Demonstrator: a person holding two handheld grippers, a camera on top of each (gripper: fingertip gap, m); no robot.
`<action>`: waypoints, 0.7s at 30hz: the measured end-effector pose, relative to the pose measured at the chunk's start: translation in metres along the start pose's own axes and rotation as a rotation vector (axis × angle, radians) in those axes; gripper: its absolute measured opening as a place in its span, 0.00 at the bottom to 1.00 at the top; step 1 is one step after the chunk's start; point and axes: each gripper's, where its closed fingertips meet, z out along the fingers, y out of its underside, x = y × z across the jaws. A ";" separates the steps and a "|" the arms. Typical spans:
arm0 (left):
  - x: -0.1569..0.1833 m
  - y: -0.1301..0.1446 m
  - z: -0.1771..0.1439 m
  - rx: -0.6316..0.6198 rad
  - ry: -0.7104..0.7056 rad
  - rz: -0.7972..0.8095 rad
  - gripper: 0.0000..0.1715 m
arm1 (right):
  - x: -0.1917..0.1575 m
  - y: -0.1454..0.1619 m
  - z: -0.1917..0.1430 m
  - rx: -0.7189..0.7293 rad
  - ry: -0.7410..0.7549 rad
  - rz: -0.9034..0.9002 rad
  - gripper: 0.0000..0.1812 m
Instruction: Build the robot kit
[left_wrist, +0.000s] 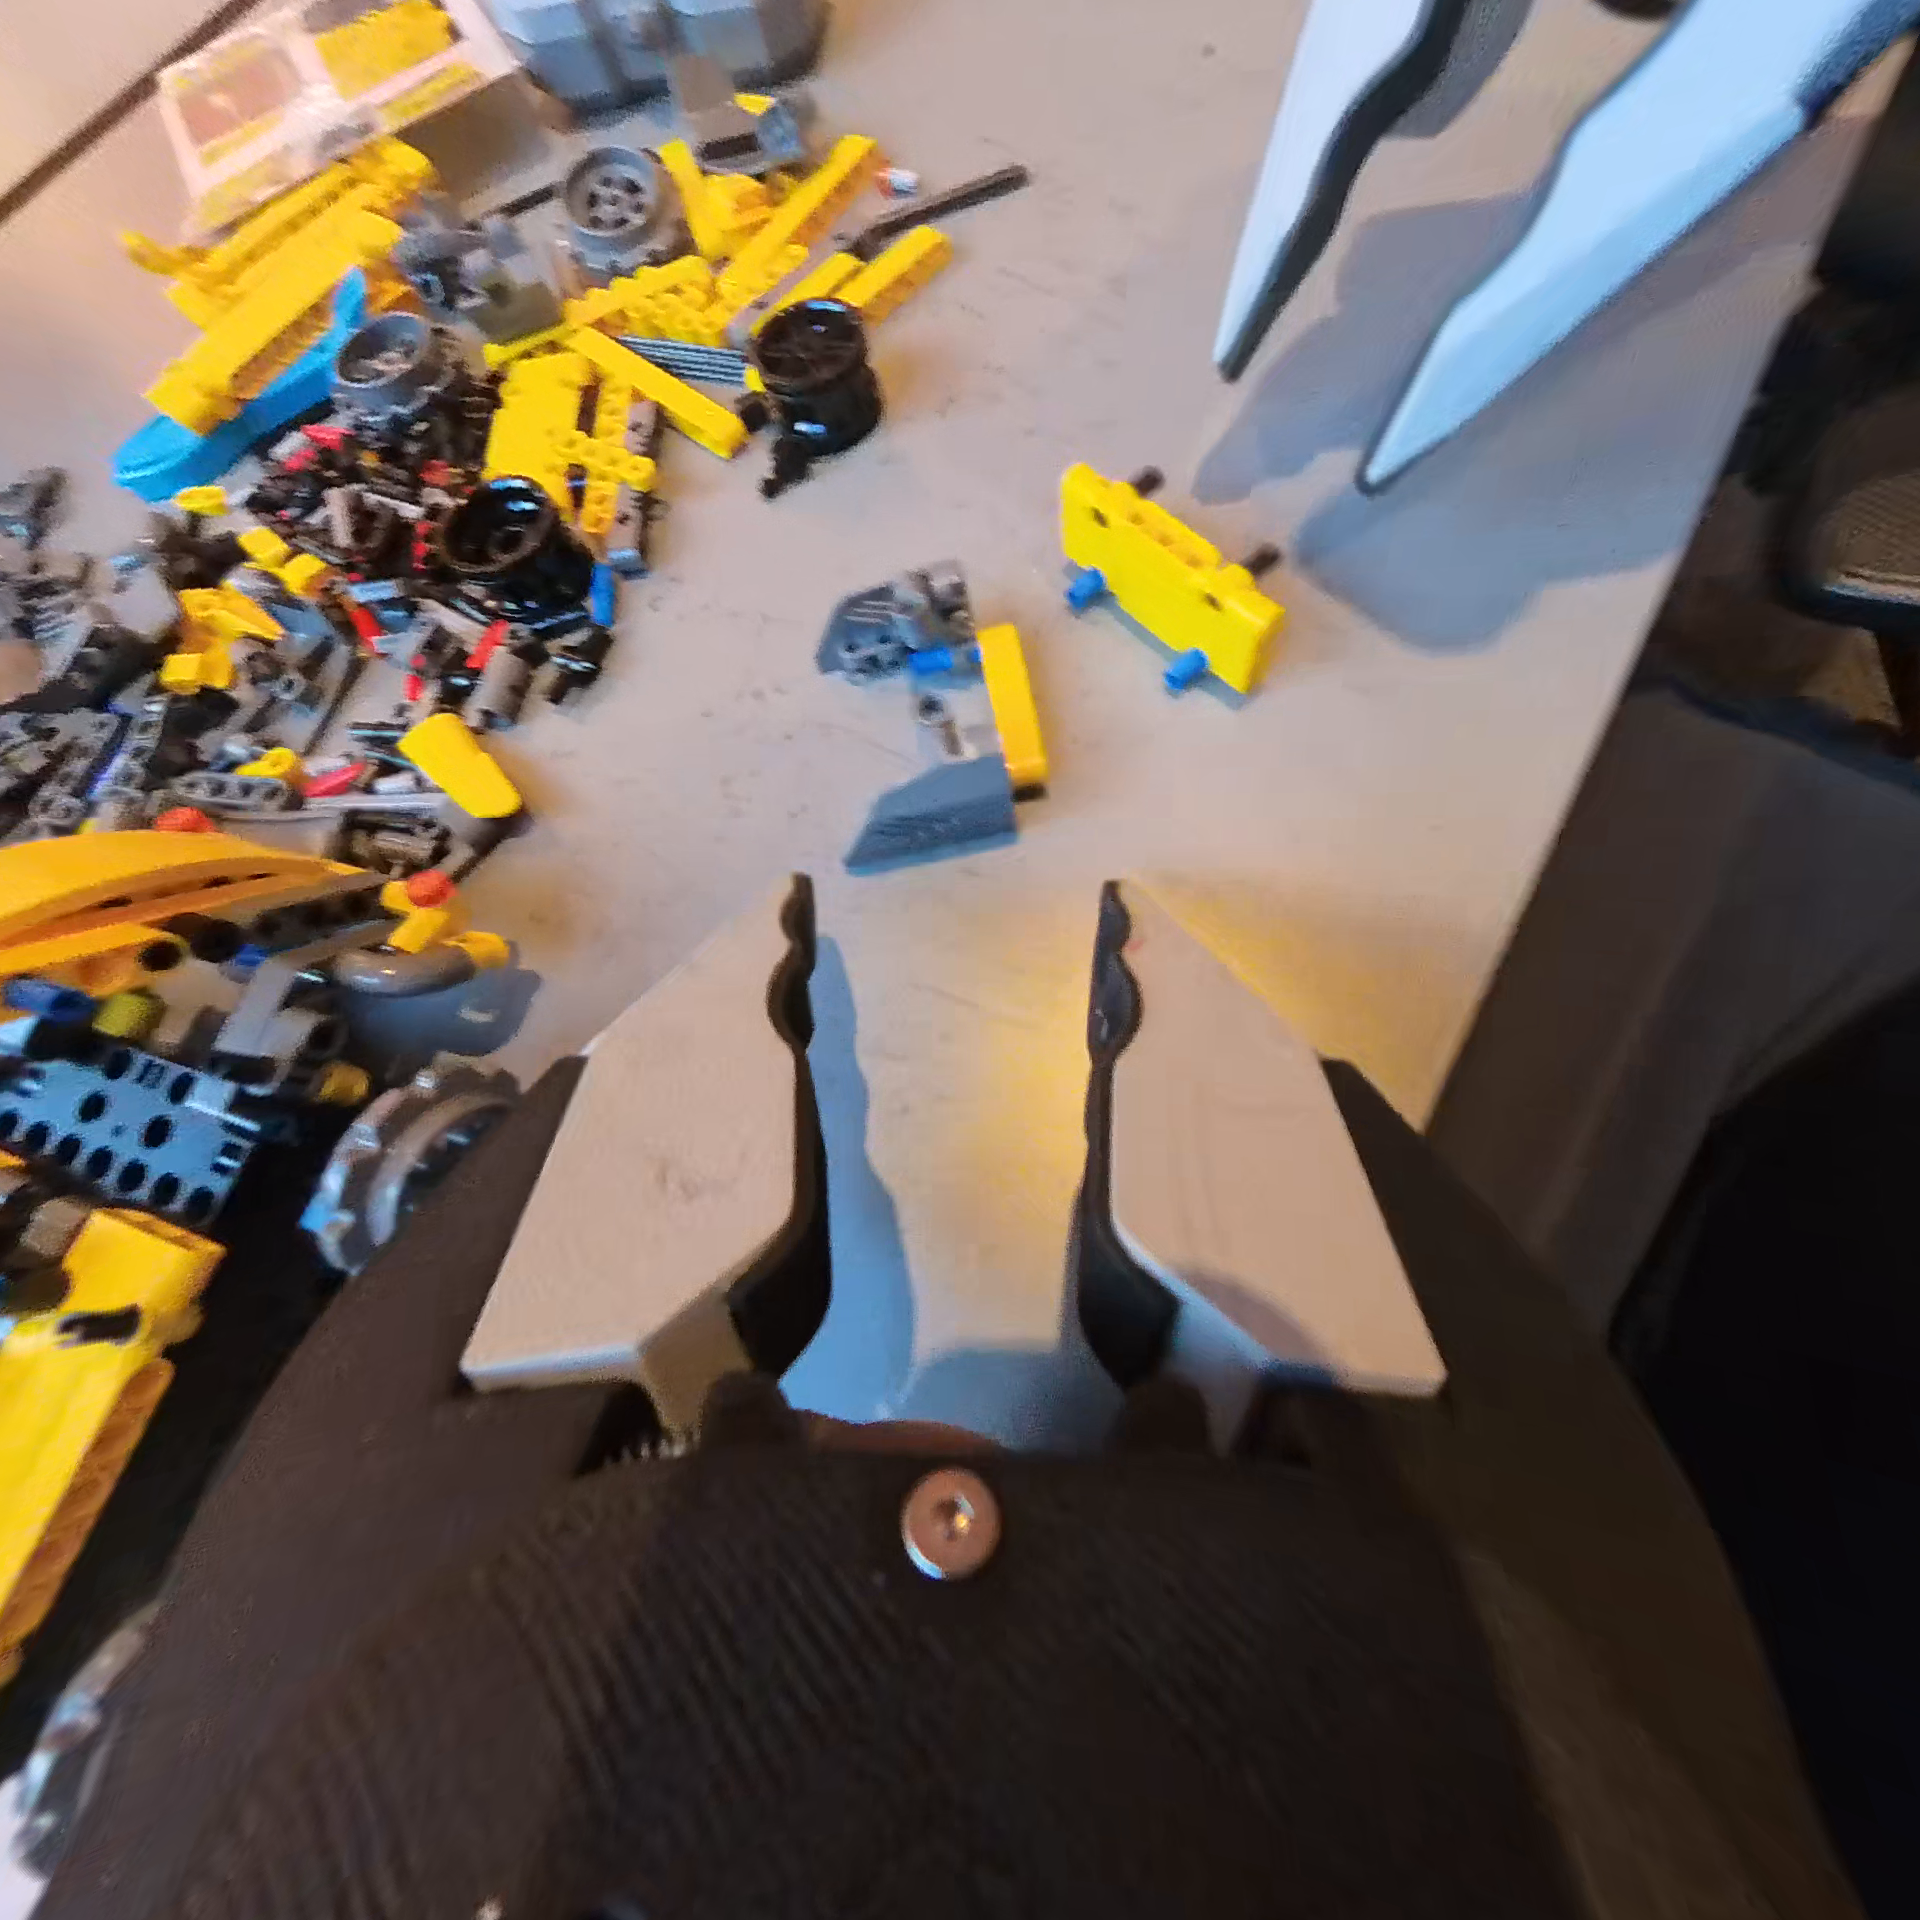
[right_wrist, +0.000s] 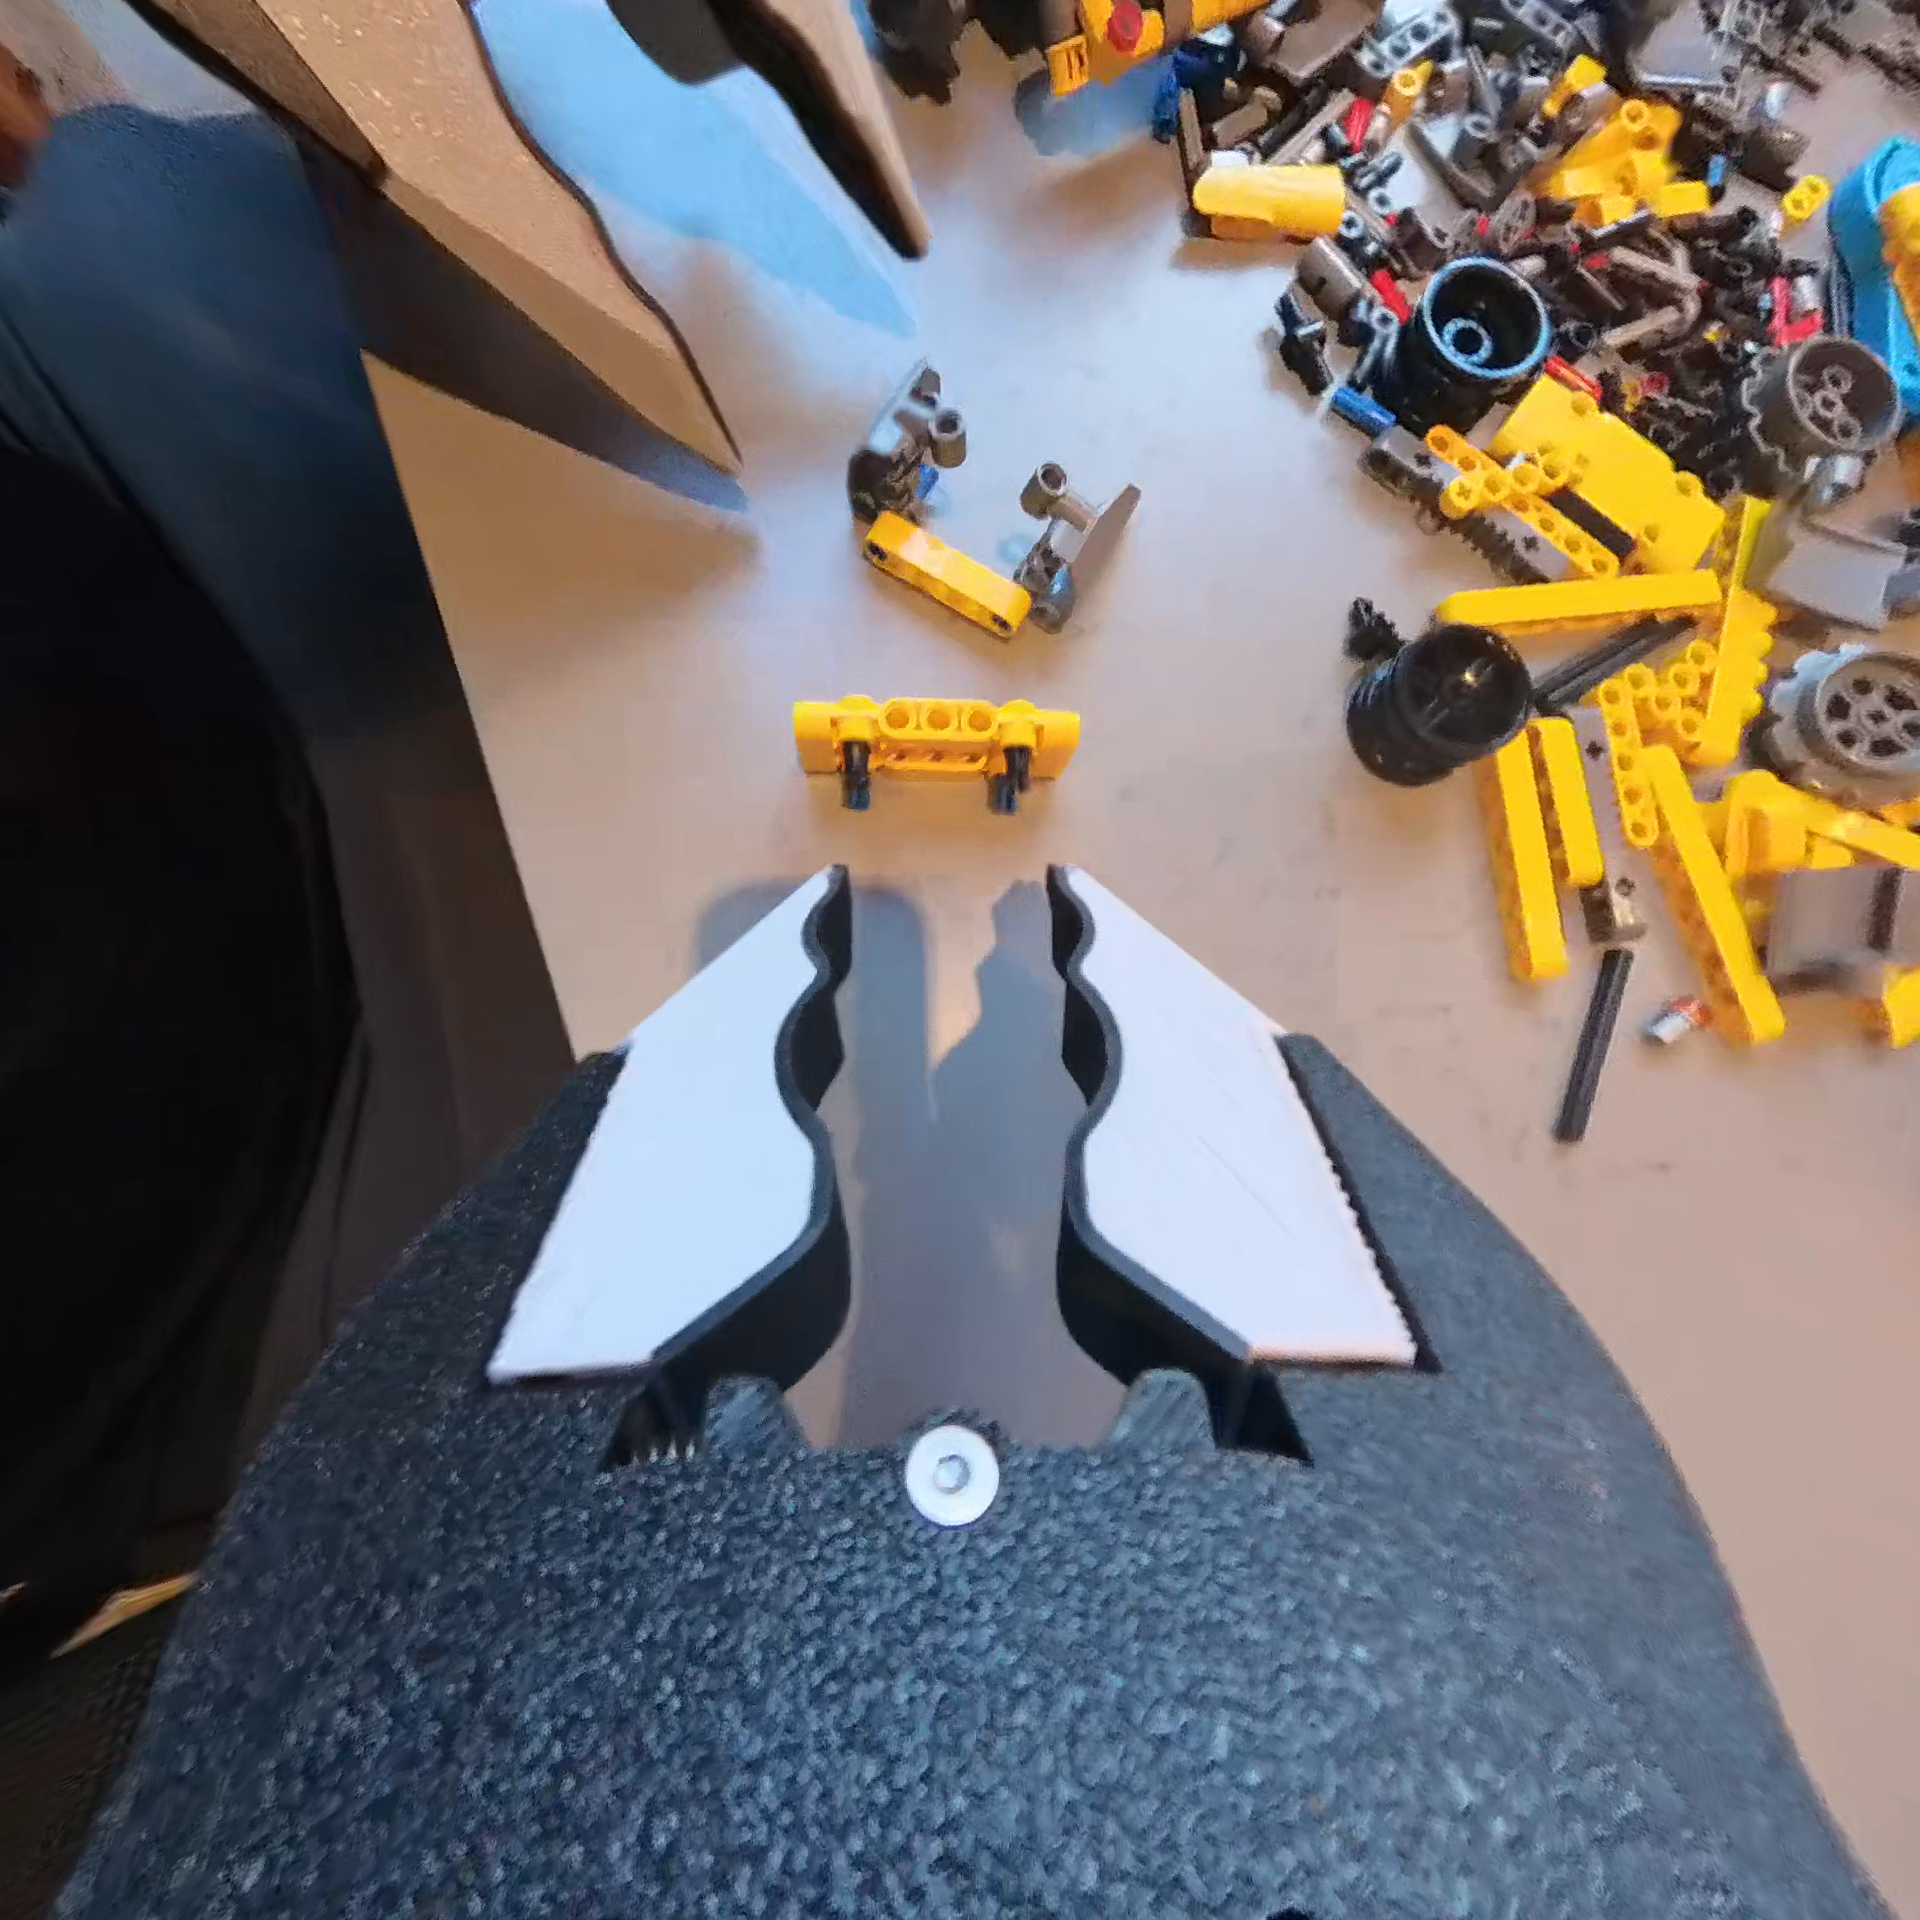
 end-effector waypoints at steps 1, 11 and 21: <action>-0.004 -0.002 0.003 -0.003 -0.016 -0.002 0.32 | 0.000 -0.004 0.004 0.010 -0.023 0.010 0.23; 0.004 -0.005 0.019 -0.060 0.139 0.151 0.31 | -0.004 -0.011 0.032 0.069 -0.016 0.130 0.39; -0.003 -0.016 0.003 -0.106 0.225 0.290 0.33 | -0.006 -0.013 0.041 0.080 -0.051 0.092 0.34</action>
